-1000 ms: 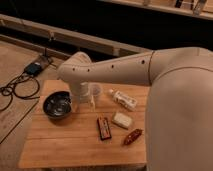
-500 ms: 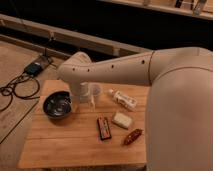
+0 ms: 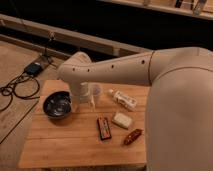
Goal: Push the ceramic bowl across the table
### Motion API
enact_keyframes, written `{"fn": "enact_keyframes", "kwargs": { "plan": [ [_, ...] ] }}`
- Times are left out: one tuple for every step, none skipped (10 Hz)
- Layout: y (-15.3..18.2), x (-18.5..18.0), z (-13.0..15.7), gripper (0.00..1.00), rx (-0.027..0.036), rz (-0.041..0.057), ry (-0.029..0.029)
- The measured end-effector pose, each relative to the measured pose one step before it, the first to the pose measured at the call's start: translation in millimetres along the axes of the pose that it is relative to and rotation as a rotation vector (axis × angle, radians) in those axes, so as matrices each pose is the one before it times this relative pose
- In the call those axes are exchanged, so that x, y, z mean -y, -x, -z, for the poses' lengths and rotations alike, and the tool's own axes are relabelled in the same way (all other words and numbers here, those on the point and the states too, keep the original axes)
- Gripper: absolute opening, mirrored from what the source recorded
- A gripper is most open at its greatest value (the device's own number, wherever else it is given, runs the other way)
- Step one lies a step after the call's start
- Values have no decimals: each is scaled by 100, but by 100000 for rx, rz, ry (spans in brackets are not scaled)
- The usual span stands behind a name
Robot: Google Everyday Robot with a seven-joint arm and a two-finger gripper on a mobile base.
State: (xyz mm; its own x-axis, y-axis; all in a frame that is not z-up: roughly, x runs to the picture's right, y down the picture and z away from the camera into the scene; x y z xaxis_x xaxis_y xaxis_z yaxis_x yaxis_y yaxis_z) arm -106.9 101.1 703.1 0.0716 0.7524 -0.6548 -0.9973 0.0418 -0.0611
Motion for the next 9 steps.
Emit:
{"fn": "enact_keyframes", "kwargs": {
  "plan": [
    [-3,-7,-1,65,-6,15,-5],
    [-5,-29,-7,65,6,4,-67],
    [318,123,-57,65,563,-940,-1021],
    [532,-253,-220,65,1052,-875,-1841],
    [651,-702,-306,65,1542,-1194,-1720],
    [595,-674,-297,65,1443,-1579,-1432],
    [689,-1042,-465,65,1710,-2450,-1356],
    [448,-999,-417,65,1226,-2277,-685],
    [274,-1104,-576,65,907,-3122,-686]
  ]
}}
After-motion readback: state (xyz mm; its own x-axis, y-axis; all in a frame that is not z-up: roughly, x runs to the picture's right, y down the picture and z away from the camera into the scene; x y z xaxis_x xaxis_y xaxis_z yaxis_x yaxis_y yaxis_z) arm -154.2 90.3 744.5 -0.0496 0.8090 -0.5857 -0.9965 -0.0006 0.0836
